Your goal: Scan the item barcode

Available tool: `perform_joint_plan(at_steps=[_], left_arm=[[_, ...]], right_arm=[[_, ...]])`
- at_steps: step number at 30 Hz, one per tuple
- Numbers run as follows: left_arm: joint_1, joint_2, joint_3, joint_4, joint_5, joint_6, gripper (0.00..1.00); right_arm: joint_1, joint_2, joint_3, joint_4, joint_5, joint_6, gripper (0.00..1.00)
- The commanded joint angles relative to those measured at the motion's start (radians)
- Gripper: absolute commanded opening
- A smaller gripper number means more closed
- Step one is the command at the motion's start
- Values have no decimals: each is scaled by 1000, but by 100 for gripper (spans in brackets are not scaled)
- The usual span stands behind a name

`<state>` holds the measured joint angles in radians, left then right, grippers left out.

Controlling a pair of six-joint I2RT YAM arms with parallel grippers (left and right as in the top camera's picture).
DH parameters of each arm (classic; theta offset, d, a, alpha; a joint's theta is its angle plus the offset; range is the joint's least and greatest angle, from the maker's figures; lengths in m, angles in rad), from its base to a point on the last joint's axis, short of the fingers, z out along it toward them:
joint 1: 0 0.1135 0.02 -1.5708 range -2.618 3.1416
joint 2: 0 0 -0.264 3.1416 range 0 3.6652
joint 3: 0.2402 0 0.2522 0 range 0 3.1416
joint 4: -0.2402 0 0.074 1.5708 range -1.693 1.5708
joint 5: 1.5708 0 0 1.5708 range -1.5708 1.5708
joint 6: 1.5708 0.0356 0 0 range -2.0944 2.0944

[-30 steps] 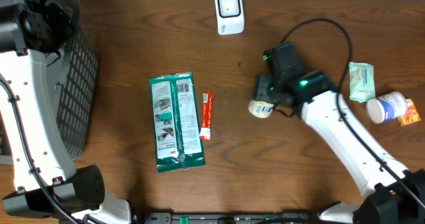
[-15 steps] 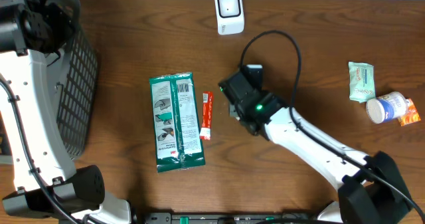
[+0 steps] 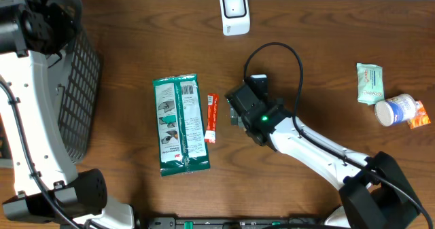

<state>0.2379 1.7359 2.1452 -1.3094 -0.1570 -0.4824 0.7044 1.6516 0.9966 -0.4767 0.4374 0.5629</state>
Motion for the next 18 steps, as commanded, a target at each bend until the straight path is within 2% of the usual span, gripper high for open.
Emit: perform_joint_plan(at_steps=[1, 6, 9, 12, 18], left_arm=[[3, -8, 5, -3, -13, 2, 88], [3, -8, 5, -3, -13, 2, 88], [3, -8, 5, -3, -13, 2, 88], [3, -8, 5, -3, -13, 2, 88], [3, -8, 5, -3, -13, 2, 88]], right_arm=[[-12, -60, 64, -67, -18, -28, 99], [-82, -109, 269, -293, -276, -93, 99], [-159, -103, 454, -496, -423, -94, 99], [-229, -96, 567, -639, -447, -93, 97], [-292, -62, 588, -810, -586, -89, 99]])
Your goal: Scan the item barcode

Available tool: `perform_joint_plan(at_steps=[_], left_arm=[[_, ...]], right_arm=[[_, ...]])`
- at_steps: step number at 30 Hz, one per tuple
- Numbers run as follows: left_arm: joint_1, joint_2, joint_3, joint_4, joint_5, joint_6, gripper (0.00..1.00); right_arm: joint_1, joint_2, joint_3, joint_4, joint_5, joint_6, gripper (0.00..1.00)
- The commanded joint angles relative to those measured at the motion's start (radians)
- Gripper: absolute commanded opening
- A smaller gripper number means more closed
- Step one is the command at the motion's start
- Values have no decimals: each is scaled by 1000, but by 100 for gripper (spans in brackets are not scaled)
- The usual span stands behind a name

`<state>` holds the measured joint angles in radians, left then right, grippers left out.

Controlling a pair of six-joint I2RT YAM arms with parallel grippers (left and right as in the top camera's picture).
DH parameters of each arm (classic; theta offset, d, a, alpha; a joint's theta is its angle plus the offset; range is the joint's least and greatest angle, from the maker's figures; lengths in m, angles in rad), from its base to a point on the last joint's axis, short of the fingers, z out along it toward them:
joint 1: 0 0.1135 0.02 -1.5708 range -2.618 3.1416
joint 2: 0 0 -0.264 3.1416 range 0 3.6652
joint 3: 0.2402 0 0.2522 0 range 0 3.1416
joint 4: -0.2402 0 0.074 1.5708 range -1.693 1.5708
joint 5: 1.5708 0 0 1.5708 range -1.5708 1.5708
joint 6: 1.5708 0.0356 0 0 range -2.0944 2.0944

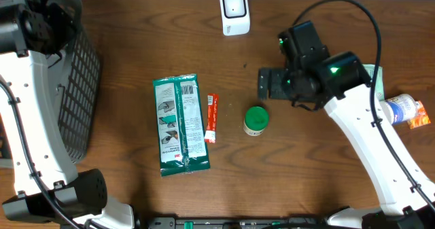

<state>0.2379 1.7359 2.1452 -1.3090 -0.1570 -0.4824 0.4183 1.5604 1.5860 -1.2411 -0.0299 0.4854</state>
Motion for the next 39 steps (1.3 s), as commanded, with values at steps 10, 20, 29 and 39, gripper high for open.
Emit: perform_joint_plan(at_steps=[10, 20, 29, 39], left_arm=[[3, -8, 5, -4, -13, 2, 88], [3, -8, 5, -4, -13, 2, 88], [3, -8, 5, -4, -13, 2, 88], [3, -8, 5, -4, -13, 2, 89]], right_arm=[[100, 245, -33, -29, -67, -12, 99], [102, 443, -33, 7, -65, -11, 99], [118, 505, -36, 23, -42, -11, 96], [128, 505, -38, 30, -19, -11, 82]])
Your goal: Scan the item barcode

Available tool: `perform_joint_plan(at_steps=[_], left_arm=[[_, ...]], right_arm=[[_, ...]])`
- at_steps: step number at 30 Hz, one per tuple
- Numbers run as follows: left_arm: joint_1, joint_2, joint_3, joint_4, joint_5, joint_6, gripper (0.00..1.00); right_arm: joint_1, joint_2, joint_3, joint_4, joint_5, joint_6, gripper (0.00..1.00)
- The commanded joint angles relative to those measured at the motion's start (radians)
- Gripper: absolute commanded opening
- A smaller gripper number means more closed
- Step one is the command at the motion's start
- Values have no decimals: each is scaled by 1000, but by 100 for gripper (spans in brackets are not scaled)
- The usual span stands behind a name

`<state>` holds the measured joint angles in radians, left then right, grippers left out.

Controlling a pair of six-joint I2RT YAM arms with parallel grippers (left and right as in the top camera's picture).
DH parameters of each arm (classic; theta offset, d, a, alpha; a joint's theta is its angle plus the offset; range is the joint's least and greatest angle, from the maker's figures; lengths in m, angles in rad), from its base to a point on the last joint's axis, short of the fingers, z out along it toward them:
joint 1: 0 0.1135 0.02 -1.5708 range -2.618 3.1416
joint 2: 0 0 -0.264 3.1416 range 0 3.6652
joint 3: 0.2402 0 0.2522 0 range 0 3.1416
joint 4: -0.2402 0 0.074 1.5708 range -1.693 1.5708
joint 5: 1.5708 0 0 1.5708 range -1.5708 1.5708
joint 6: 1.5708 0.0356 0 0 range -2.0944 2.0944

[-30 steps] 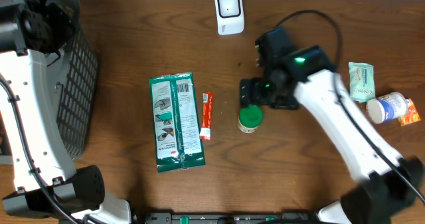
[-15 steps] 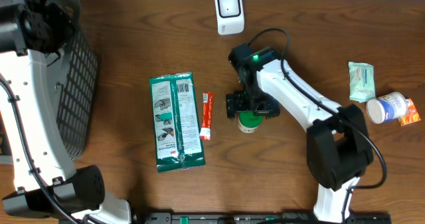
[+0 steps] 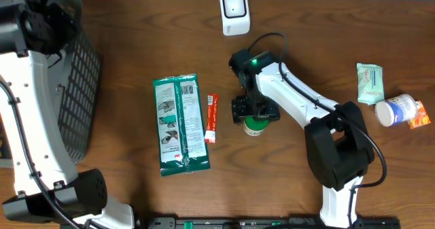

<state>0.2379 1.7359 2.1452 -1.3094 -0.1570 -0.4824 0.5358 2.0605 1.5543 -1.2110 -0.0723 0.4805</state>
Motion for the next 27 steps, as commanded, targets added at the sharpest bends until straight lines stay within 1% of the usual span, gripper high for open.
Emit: perform_joint_plan(at_steps=[1, 4, 20, 27], left_arm=[[3, -8, 5, -3, -13, 2, 88], [3, -8, 5, -3, -13, 2, 88], [3, -8, 5, -3, -13, 2, 88], [3, -8, 5, -3, -13, 2, 88]], right_arm=[[11, 5, -6, 0, 32, -5, 82], [11, 5, -8, -4, 76, 28, 81], [24, 5, -25, -3, 62, 49, 78], [48, 5, -44, 23, 64, 73, 76]])
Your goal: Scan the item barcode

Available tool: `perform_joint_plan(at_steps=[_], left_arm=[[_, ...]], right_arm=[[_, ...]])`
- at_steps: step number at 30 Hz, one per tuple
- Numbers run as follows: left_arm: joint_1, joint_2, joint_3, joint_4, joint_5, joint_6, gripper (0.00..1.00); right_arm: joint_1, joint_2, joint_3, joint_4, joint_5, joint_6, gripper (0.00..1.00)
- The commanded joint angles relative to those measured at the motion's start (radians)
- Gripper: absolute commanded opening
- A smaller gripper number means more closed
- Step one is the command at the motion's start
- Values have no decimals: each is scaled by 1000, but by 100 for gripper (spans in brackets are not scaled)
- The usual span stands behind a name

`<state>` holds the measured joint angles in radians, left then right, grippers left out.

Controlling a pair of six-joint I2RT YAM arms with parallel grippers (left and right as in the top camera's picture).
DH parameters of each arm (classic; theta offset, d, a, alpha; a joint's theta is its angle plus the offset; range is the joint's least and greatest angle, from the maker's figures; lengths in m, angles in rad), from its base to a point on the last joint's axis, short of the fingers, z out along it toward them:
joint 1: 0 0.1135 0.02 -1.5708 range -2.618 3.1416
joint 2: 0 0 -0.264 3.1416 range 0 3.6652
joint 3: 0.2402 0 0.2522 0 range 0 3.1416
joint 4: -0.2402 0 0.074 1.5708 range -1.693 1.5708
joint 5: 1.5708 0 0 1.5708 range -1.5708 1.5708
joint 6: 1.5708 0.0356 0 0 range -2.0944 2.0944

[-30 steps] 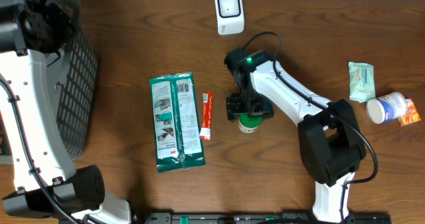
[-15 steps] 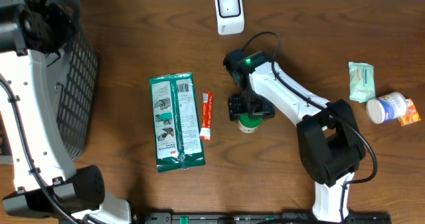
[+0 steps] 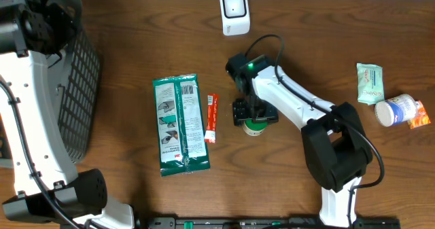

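A small jar with a green lid (image 3: pixel 255 128) stands on the table at the middle. My right gripper (image 3: pixel 253 115) points down right over it and covers its far half. Its fingers are hidden under the black gripper body, so whether they press on the jar does not show. The white barcode scanner (image 3: pixel 234 12) stands at the far edge, well beyond the jar. My left arm (image 3: pixel 27 107) rises along the left side. Its black end (image 3: pixel 42 10) is over the basket, and the fingers cannot be made out.
A green flat pack (image 3: pixel 179 124) and a red stick packet (image 3: pixel 211 118) lie left of the jar. A black mesh basket (image 3: pixel 78 79) stands at far left. At the right lie a tissue pack (image 3: pixel 369 83) and a white bottle (image 3: pixel 397 110) on an orange packet.
My right gripper has shifted slightly to the left and sits a little lower over the green-lidded jar. The jar stands where it was. The left arm has not moved.
First my right gripper was at the table's middle, covering the spot where the jar stands. Then it was away to the upper right, with the jar standing free. After that it was back over the jar, and now it is still over it.
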<state>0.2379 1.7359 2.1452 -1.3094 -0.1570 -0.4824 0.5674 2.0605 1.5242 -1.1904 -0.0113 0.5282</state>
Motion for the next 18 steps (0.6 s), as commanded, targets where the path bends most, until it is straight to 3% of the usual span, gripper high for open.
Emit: perform_joint_plan(at_steps=[1, 8, 10, 18], left_arm=[[3, -8, 5, -3, -13, 2, 88], [3, -8, 5, -3, -13, 2, 88], [3, -8, 5, -3, -13, 2, 88], [3, -8, 5, -3, -13, 2, 88]], right_arm=[[18, 5, -14, 2, 3, 25, 75], [9, 5, -14, 3, 8, 24, 70], [5, 5, -14, 3, 8, 19, 73], [3, 5, -13, 24, 6, -198, 78]])
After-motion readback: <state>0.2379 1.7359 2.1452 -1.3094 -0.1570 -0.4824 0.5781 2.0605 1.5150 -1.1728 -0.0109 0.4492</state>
